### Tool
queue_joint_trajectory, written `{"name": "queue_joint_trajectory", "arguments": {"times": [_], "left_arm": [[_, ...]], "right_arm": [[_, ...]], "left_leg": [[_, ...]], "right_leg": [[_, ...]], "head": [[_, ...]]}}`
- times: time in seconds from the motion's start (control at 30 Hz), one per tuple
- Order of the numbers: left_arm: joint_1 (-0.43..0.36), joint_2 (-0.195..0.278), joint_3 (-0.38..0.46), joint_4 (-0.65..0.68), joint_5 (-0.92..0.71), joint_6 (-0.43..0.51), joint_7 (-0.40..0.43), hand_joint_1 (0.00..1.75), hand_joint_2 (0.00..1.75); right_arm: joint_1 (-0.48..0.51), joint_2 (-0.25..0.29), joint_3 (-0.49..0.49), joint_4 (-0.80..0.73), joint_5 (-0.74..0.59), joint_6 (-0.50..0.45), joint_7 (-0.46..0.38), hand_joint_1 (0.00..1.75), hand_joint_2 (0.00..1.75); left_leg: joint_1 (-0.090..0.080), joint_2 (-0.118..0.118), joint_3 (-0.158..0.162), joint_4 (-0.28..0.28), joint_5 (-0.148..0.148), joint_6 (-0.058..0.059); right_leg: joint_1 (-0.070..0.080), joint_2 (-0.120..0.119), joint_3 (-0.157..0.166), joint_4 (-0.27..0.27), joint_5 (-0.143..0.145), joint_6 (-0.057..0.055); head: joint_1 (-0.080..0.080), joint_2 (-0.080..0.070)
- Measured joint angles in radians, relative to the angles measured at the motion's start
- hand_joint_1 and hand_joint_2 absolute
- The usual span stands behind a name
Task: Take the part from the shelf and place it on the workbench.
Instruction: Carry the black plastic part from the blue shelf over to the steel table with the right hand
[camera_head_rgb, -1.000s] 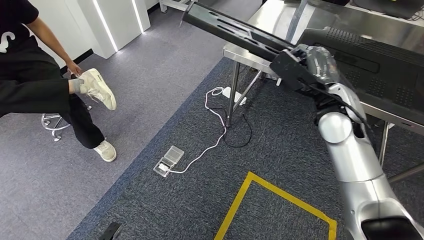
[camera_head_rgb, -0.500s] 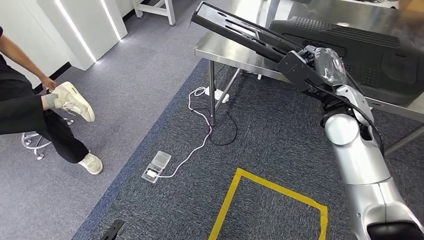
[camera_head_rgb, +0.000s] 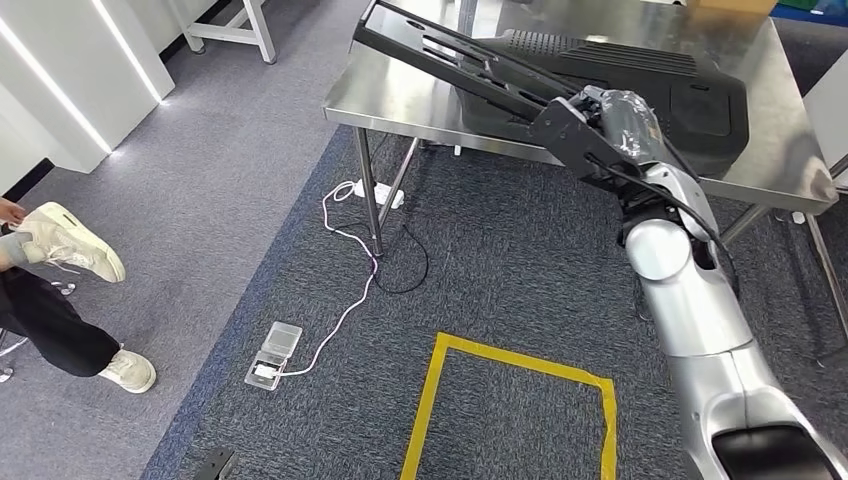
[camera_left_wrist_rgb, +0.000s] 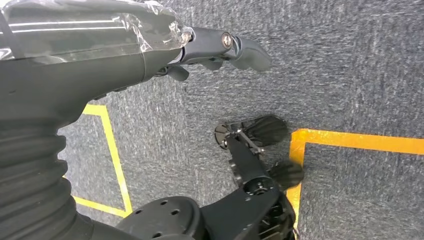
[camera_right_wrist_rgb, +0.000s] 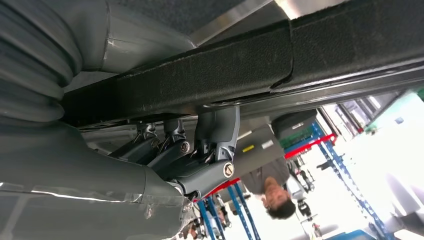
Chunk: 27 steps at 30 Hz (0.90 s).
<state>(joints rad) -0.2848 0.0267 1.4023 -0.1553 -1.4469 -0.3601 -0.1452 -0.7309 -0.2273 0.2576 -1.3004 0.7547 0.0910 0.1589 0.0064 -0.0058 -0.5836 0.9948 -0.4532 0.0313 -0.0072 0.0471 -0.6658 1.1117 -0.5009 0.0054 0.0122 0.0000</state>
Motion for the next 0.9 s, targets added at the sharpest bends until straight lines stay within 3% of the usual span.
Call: {"name": "queue_joint_trajectory", "arguments": {"times": [0.07,0.1,0.13,0.17,0.2,0.27,0.33,0.4,0.47,0.5,0.57,0.6,0.63,0.67,0.77,0.83,0.9], "left_arm": [[0.001,0.0,0.0,0.0,0.0,0.0,0.0,0.0,1.75],[0.002,0.0,0.0,0.0,0.0,-0.001,0.0,0.0,1.75],[0.002,0.0,0.0,0.0,0.0,-0.001,0.0,0.0,1.75],[0.002,0.0,0.0,0.0,0.0,-0.002,0.0,0.0,1.75],[0.001,-0.001,0.0,0.0,0.001,-0.002,0.0,0.0,1.75],[0.0,0.0,0.0,-0.001,0.001,-0.002,0.0,0.0,1.75],[0.0,0.002,0.0,-0.002,0.002,-0.002,0.0,0.0,1.75],[-0.001,0.003,0.0,-0.002,0.002,-0.002,0.0,0.0,1.75],[-0.003,0.003,0.0,-0.002,0.002,-0.002,0.0,0.0,1.75],[-0.004,0.003,0.0,-0.002,0.002,-0.002,0.0,0.0,1.75],[-0.002,0.003,0.0,-0.002,0.002,-0.002,0.0,0.0,1.75],[0.0,0.003,0.0,-0.002,0.001,-0.003,0.0,0.0,1.75],[0.002,0.003,0.0,-0.002,0.001,-0.003,0.0,0.0,1.75],[0.002,0.003,0.0,-0.002,0.001,-0.003,0.0,0.0,1.75],[0.0,0.004,0.0,-0.002,0.001,-0.004,0.0,0.0,1.75],[-0.003,0.007,0.0,-0.003,-0.001,-0.006,0.0,0.0,1.75],[-0.006,0.009,0.0,-0.003,-0.002,-0.009,-0.001,0.0,1.75]], "right_arm": [[-0.002,0.001,0.0,0.001,0.0,0.0,0.0,1.75,1.75],[-0.001,0.001,0.0,0.002,0.0,-0.001,0.0,1.75,1.75],[0.0,0.001,0.0,0.004,0.0,-0.001,0.0,1.75,1.75],[0.001,0.001,0.0,0.005,0.0,-0.001,0.0,1.75,1.75],[0.001,0.001,0.0,0.006,0.0,-0.001,0.0,1.75,1.75],[0.0,0.001,0.0,0.007,0.0,-0.001,0.0,1.75,1.75],[-0.001,0.002,0.0,0.008,0.001,-0.002,0.0,1.75,1.75],[-0.001,0.002,0.0,0.01,0.001,-0.003,0.001,1.75,1.75],[-0.003,0.002,0.0,0.011,0.001,-0.004,0.001,1.75,1.75],[-0.004,0.003,0.0,0.011,0.001,-0.004,0.0,1.75,1.75],[-0.003,0.004,0.0,0.011,0.001,-0.005,0.0,1.75,1.75],[-0.002,0.005,0.0,0.011,0.001,-0.005,0.0,1.75,1.75],[-0.002,0.006,0.0,0.012,0.001,-0.005,0.0,1.75,1.75],[-0.001,0.006,0.0,0.013,0.001,-0.005,0.0,1.75,1.75],[-0.002,0.008,0.0,0.015,0.006,-0.007,0.0,1.75,1.75],[-0.002,0.01,0.0,0.016,0.015,-0.01,0.0,1.75,1.75],[0.002,0.009,0.0,0.017,0.023,-0.013,0.003,1.75,1.75]], "left_leg": [[0.002,0.018,0.002,-0.002,-0.001,0.001],[0.003,0.027,0.002,-0.001,-0.003,0.0],[0.006,0.036,0.002,0.001,-0.006,-0.002],[0.008,0.045,0.003,0.005,-0.009,-0.006],[0.012,0.053,0.004,0.01,-0.015,-0.012],[0.013,0.067,0.006,0.024,-0.028,-0.026],[0.007,0.078,0.008,0.031,-0.037,-0.039],[0.007,0.089,0.013,0.031,-0.043,-0.047],[0.012,0.068,0.008,0.061,-0.067,-0.056],[0.014,0.05,-0.009,0.103,-0.092,-0.059],[0.014,0.022,-0.075,0.236,-0.15,-0.06],[0.012,0.019,-0.109,0.293,-0.164,-0.059],[0.01,0.017,-0.13,0.32,-0.159,-0.055],[0.007,0.015,-0.133,0.308,-0.133,-0.049],[-0.008,-0.006,-0.07,0.126,-0.021,-0.014],[-0.017,-0.017,-0.039,0.047,-0.004,0.006],[-0.019,-0.012,-0.021,0.017,-0.009,0.01]], "right_leg": [[-0.005,-0.031,-0.06,0.123,-0.058,0.011],[-0.009,-0.036,-0.083,0.17,-0.072,0.016],[-0.013,-0.039,-0.092,0.186,-0.067,0.021],[-0.016,-0.044,-0.079,0.159,-0.042,0.026],[-0.019,-0.053,-0.049,0.097,-0.005,0.03],[-0.016,-0.086,0.01,-0.026,0.04,0.033],[-0.011,-0.097,0.026,-0.065,0.041,0.019],[-0.012,-0.077,0.025,-0.063,0.041,0.0],[-0.013,-0.062,0.028,-0.065,0.041,-0.011],[-0.015,-0.055,0.03,-0.066,0.04,-0.016],[-0.012,-0.038,0.033,-0.066,0.038,-0.022],[-0.009,-0.027,0.034,-0.066,0.036,-0.024],[-0.007,-0.016,0.037,-0.066,0.035,-0.026],[-0.004,-0.005,0.04,-0.066,0.033,-0.028],[0.002,0.019,0.056,-0.068,0.023,-0.03],[-0.003,0.029,0.061,-0.072,0.021,-0.022],[-0.006,0.033,0.062,-0.068,0.033,-0.007]], "head": [[0.011,0.0],[0.015,0.0],[0.019,0.0],[0.023,0.0],[0.027,0.0],[0.037,0.0],[0.041,0.0],[0.033,0.0],[0.022,0.0],[0.015,0.0],[0.0,0.0],[-0.006,0.0],[-0.011,0.0],[-0.014,0.0],[-0.013,0.0],[-0.013,0.0],[-0.019,0.0]]}}
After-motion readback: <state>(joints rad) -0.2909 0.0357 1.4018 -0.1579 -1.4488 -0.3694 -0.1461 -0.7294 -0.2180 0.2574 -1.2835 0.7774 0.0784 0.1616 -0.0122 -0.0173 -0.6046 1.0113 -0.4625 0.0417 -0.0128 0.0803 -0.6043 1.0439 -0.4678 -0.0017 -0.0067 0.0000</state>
